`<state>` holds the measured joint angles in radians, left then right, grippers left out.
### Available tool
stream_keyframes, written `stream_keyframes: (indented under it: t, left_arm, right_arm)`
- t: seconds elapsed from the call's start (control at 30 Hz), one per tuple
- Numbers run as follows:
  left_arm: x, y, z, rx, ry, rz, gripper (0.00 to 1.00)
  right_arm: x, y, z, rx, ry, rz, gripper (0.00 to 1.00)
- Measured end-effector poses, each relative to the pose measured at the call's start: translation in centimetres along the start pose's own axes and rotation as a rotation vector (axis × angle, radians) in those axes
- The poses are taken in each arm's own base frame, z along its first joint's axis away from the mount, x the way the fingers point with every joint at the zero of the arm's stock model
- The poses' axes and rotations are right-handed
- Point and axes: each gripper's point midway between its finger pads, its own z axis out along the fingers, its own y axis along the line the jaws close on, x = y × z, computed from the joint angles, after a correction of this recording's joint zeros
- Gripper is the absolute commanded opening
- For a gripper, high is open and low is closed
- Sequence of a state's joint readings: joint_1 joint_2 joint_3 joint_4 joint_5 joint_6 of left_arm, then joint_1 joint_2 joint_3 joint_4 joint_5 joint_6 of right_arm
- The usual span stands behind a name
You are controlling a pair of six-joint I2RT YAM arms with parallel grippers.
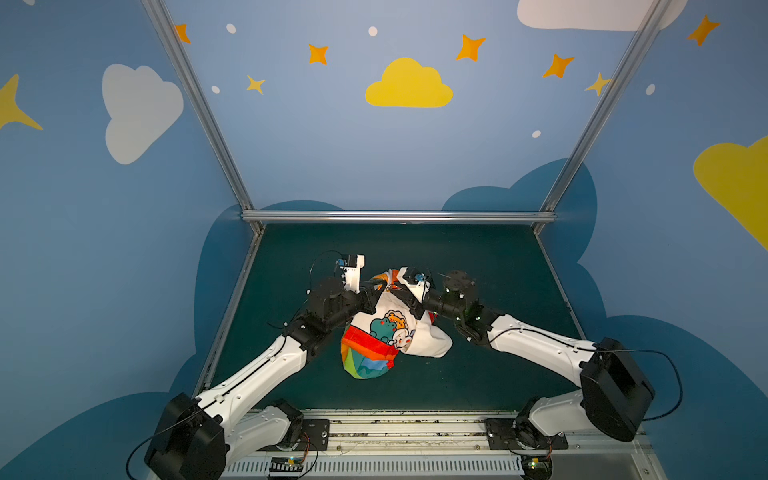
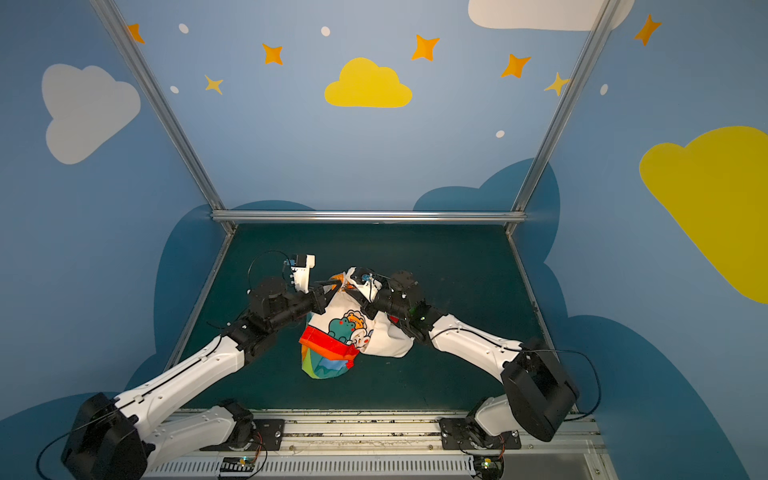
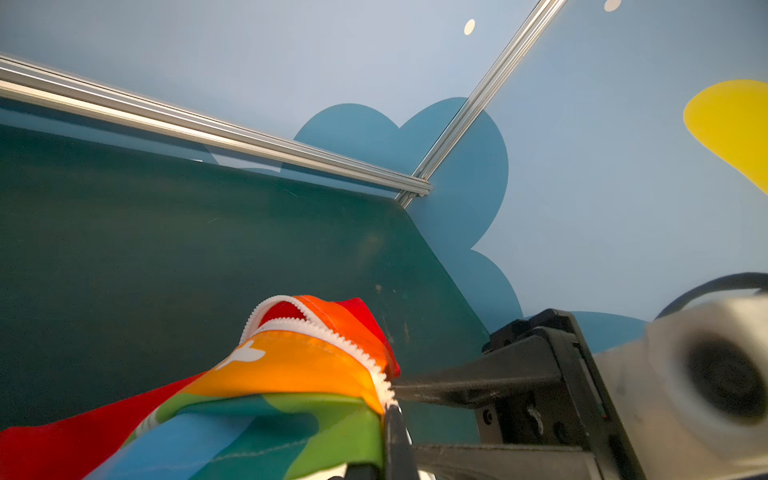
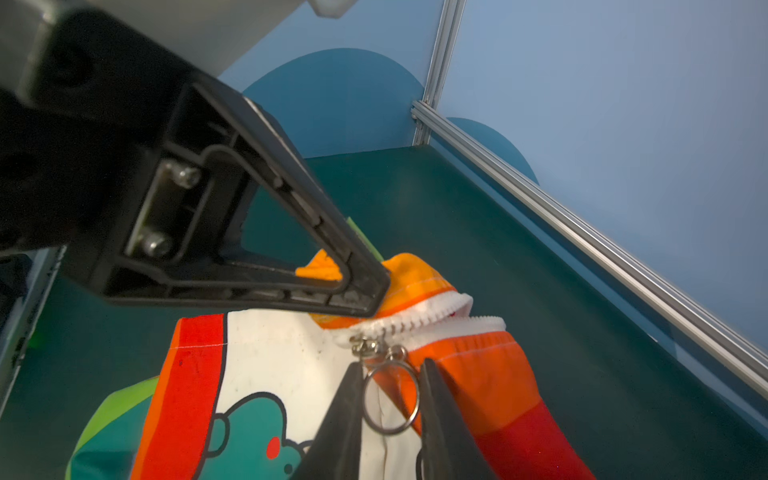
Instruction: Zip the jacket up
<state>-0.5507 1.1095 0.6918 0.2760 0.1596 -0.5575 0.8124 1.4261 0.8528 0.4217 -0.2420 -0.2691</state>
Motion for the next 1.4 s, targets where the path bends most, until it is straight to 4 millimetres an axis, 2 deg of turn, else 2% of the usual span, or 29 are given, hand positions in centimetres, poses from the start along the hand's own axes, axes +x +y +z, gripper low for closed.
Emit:
stream_keyframes:
  t: [0.3, 0.4, 0.6, 0.8, 1.0, 1.27, 1.4]
  left_arm:
    - [0.3, 0.2, 0.1, -0.006, 0.01, -0.003, 0.03]
    - [0.3, 0.2, 0.1, -0.007, 0.01, -0.004, 0.03]
    - [0.3, 0.3, 0.1, -0.009, 0.009, -0.01, 0.03]
    - [0.3, 0.3, 0.2, -0.01, 0.01, -0.011, 0.03]
    - [0.4, 0.4, 0.3, -0.012, 0.015, -0.015, 0.03]
    - [-0.9, -0.5, 0.3, -0.001, 0.006, -0.021, 0.03]
    - [-1.3, -0.9, 0.3, 0.002, 0.002, -0.033, 0.03]
  right_arm:
    - [0.1, -0.1, 0.2, 0.047, 0.018, -0.088, 0.3]
    - [0.1, -0.3, 0.2, 0.06, 0.023, -0.11, 0.2]
    - [0.5, -0.4, 0.2, 0.068, 0.039, -0.138, 0.15]
    - [0.7, -0.3, 0.2, 0.066, 0.048, -0.142, 0.27]
    - [0.8, 0.3, -0.3, 0.074, 0.025, -0.173, 0.45]
    - [1.8, 1.5, -0.9, 0.089, 0.025, -0.247, 0.49]
    - [1.0, 1.4, -0.9, 0.11, 0.0, -0.27, 0.58]
